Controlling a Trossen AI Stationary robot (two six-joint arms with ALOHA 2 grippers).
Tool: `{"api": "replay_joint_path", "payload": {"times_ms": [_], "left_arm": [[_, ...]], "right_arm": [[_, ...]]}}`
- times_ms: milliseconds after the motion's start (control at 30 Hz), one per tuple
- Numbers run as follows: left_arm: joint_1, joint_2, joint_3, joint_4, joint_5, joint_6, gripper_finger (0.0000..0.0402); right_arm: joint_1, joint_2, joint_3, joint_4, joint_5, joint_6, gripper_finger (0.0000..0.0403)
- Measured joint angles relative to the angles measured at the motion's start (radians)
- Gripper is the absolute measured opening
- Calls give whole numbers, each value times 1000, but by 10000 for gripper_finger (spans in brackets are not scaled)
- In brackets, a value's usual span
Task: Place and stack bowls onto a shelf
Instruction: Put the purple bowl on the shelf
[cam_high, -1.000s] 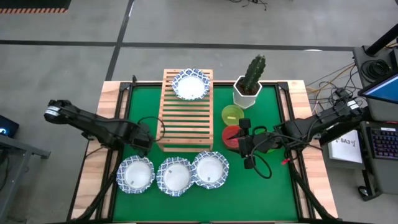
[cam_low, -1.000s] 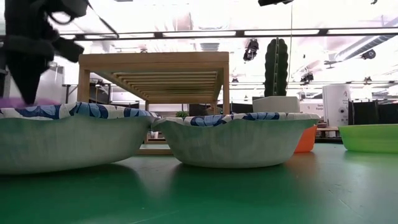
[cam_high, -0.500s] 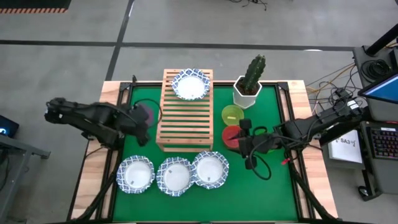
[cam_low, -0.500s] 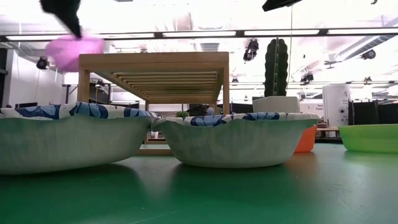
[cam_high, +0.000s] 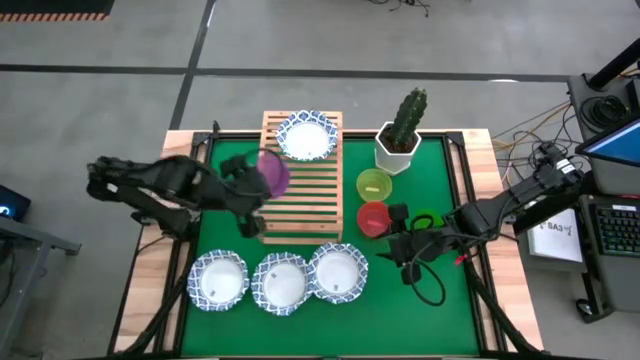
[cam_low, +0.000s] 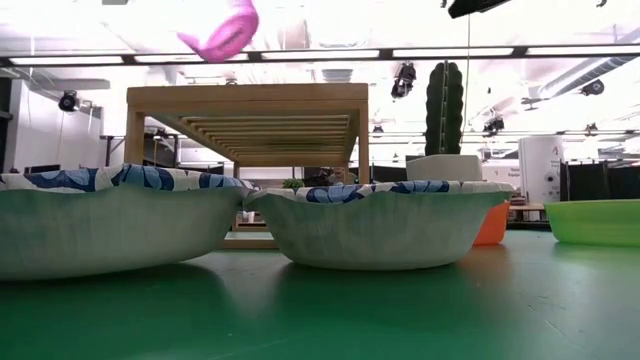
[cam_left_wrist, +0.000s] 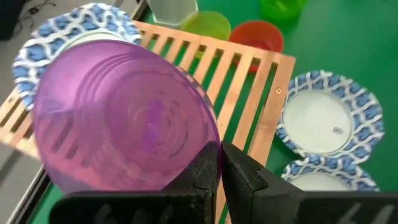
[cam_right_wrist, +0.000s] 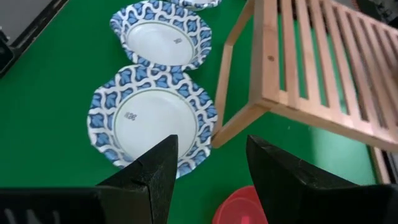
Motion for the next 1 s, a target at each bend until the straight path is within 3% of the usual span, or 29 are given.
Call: {"api": "replay_joint_path", "payload": {"times_ms": [367,700,1000], "left_arm": [[1,203,0,56,0,91,0],[18,287,0,58,1,101,2],[44,292,0,65,-12,133,77]], "right_arm": [[36,-23,-32,0,1,56,180],[40,-23,-32,0,0,56,180],[40,-23,-33,2,1,61,180]]}}
